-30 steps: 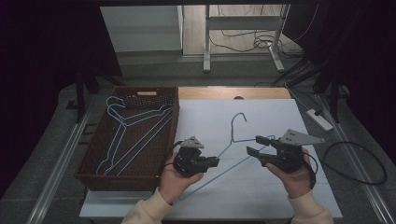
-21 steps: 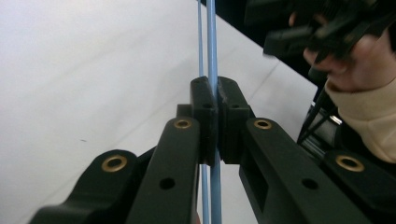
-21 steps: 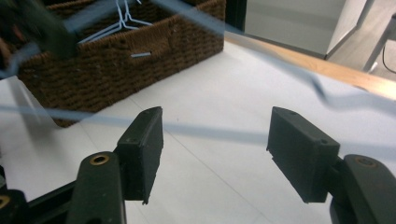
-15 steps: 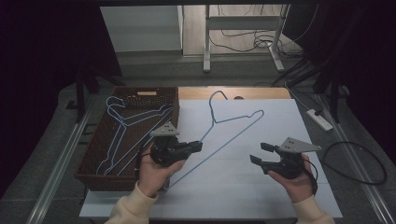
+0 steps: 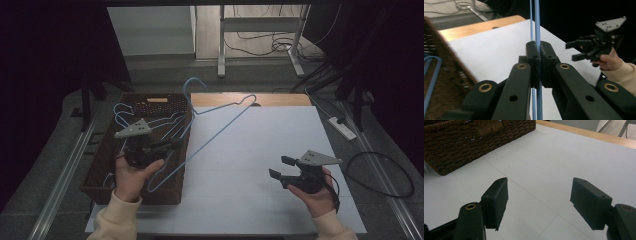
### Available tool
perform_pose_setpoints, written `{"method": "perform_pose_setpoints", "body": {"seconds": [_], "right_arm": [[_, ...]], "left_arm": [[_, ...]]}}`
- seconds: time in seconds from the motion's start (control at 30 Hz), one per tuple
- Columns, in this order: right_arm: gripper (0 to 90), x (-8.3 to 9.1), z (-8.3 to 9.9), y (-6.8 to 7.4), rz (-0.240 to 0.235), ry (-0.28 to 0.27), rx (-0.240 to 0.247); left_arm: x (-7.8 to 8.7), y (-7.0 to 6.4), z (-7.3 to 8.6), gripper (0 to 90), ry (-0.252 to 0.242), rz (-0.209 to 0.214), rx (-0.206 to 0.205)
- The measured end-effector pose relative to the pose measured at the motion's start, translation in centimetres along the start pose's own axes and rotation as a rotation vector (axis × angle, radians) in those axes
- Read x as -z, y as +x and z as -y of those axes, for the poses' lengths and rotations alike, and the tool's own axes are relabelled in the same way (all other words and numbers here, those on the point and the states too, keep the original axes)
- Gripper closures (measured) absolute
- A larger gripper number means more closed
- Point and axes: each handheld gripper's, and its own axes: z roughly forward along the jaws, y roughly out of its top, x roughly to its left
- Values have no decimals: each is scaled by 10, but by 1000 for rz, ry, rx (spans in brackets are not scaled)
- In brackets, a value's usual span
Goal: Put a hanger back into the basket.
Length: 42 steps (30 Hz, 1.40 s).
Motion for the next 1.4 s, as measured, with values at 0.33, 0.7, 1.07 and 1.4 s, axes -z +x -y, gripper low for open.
{"method": "perform_pose_setpoints", "body": {"seconds": [0.33, 0.7, 1.07, 1.4], "right_arm": [[264, 5, 10, -2, 5, -4, -6], [265, 7, 16, -6, 17, 12, -19], [265, 6, 19, -7, 26, 26, -13], [265, 5, 19, -7, 28, 42, -7]], "left_arm": [[40, 42, 9, 865, -30, -103, 28], [80, 89, 30, 865, -44, -211, 75], [87, 114, 45, 866, 12, -233, 65], [72, 125, 54, 865, 91, -268, 92]]}}
